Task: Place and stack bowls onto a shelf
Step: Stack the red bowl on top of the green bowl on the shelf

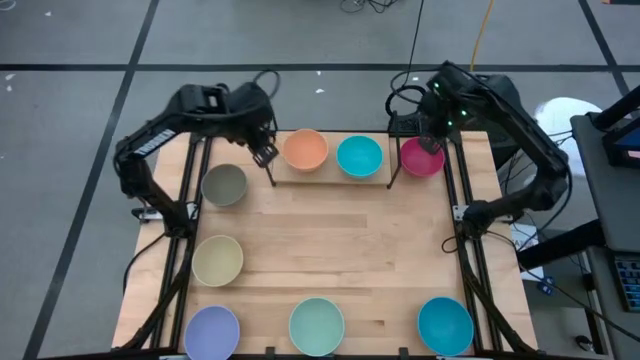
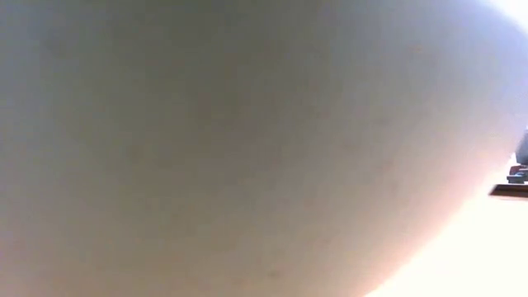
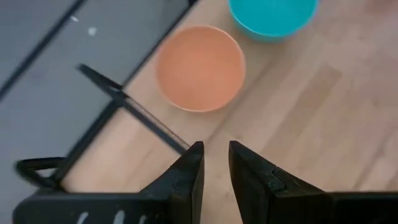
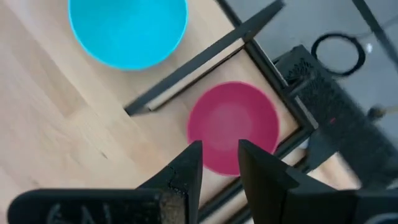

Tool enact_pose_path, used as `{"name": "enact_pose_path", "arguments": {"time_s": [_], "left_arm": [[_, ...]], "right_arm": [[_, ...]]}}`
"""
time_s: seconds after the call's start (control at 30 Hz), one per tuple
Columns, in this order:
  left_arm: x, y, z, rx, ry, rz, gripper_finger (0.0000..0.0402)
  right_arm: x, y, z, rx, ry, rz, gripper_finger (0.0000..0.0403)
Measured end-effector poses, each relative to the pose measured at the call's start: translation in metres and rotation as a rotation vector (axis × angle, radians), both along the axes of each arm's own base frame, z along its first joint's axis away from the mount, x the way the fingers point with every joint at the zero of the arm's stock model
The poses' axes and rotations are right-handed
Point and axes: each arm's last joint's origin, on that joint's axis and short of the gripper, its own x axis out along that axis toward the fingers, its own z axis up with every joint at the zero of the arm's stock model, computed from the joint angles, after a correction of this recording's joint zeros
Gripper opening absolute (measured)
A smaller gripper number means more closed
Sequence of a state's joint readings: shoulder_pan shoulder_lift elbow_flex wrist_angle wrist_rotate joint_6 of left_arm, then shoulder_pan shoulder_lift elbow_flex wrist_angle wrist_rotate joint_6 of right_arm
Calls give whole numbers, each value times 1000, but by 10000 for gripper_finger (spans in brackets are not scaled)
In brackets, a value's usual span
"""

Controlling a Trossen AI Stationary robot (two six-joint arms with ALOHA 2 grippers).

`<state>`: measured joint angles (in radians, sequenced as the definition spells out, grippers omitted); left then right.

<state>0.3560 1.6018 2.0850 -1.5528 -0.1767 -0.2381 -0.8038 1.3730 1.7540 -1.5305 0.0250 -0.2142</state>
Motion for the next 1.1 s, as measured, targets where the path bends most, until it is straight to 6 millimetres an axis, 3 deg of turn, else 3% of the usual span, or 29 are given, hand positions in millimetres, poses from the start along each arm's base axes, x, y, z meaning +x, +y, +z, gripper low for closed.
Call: {"name": "enact_pose_path", "arguments": {"time_s": [0.33, 0.57, 0.73, 1.1], "left_arm": [[-36, 5, 20, 73, -52, 31, 81], [-48, 15, 23, 91, -54, 69, 81], [-54, 22, 24, 104, -42, 89, 81], [-63, 36, 24, 109, -33, 149, 81]], "right_arm": [[-3, -21, -24, 112, 55, 97, 98], [-8, -16, -74, 186, 152, 249, 98], [-14, -9, -110, 137, 153, 361, 98], [-21, -1, -167, 94, 136, 378, 98]]}}
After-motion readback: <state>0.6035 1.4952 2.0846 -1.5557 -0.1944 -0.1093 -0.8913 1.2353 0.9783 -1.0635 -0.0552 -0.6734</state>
